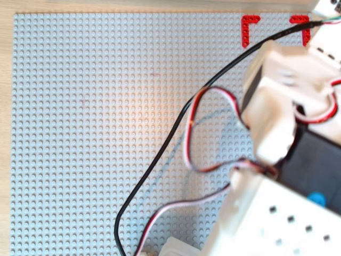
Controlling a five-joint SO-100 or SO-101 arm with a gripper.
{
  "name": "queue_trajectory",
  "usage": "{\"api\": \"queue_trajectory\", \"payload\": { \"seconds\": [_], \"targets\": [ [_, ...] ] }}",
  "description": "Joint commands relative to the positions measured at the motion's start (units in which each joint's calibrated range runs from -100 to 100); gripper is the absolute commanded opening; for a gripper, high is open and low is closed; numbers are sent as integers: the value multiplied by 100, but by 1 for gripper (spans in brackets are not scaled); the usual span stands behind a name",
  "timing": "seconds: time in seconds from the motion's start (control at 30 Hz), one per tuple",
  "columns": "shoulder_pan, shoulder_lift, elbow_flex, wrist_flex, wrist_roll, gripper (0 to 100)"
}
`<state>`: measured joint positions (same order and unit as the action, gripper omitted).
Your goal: Grab the Lego and store it in red box
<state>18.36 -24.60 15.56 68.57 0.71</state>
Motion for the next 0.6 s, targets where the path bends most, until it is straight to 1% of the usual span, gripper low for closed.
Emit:
{"api": "queue_trajectory", "payload": {
  "seconds": [0.0,0.17,0.3,0.57],
  "targets": [
    [-38,-1201,-284,1038,23,2],
    [-46,-2684,-265,2336,65,2],
    [-68,-3727,-238,3021,70,2],
    [-1192,-5583,-138,3064,23,2]
  ]
}}
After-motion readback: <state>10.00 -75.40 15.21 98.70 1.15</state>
